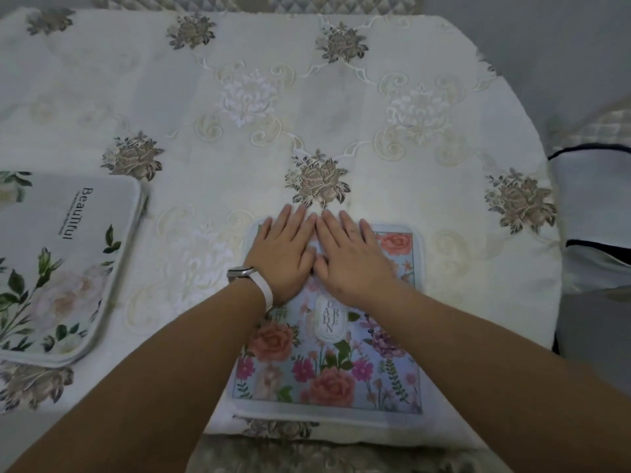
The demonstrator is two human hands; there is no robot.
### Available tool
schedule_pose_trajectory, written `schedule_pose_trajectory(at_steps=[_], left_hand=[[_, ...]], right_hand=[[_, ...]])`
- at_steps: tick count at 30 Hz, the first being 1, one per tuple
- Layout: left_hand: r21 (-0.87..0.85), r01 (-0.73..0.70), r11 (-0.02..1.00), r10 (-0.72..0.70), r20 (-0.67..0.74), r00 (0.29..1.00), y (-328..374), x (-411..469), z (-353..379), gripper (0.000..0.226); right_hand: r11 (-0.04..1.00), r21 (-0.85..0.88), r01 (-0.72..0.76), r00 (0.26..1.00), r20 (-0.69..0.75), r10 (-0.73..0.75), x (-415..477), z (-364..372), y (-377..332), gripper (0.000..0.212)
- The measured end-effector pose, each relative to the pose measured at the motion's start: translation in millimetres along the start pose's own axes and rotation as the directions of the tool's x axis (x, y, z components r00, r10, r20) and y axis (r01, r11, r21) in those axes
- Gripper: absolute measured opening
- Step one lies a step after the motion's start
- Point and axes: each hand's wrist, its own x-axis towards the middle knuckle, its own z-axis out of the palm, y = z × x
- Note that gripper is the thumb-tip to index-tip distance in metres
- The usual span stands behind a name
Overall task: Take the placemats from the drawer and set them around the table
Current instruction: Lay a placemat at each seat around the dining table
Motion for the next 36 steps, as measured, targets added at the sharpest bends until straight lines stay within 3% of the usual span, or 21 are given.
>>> schedule_pose_trajectory(at_steps=[5,11,15,21,30,34,36], left_hand=[[-0.026,0.066,0.998,-0.066,-0.028,0.997,-2.6,4.9,-0.8,0.057],[0.012,0.123,0.992,-0.123,-0.021,0.992,-17.3,-3.8,-1.2,0.069],[-0.037,0.183,0.982,-0.183,0.000,0.983,-24.1,-29.8,0.6,0.076],[-0.011,0.180,0.984,-0.180,0.019,0.984,-5.7,-81.5,7.4,0.074],[0.074,-0.108,0.991,0.100,0.103,0.990,63.9,-154.6,33.5,0.063],[0.038,-0.091,0.995,0.087,0.090,0.992,55.3,-167.0,36.6,0.067],[0.029,-0.032,0.999,0.030,0.081,0.996,45.4,-173.2,34.5,0.073]], right_hand=[[1.000,0.021,-0.018,0.998,-0.065,0.019,9.8,-0.4,7.3,0.065],[0.977,0.050,-0.206,0.972,-0.106,0.210,-2.0,-5.1,45.3,0.070],[0.964,0.073,-0.256,0.961,-0.090,0.262,-33.1,-2.8,65.1,0.072],[0.983,0.045,-0.178,0.981,-0.071,0.181,-87.9,12.7,48.1,0.070],[0.998,-0.029,0.052,0.998,0.038,-0.051,-158.9,41.1,-26.2,0.066],[0.993,-0.036,0.116,0.993,0.041,-0.114,-175.5,42.7,-12.3,0.069],[0.996,-0.035,0.077,0.996,0.052,-0.075,-178.7,39.8,-3.5,0.073]])
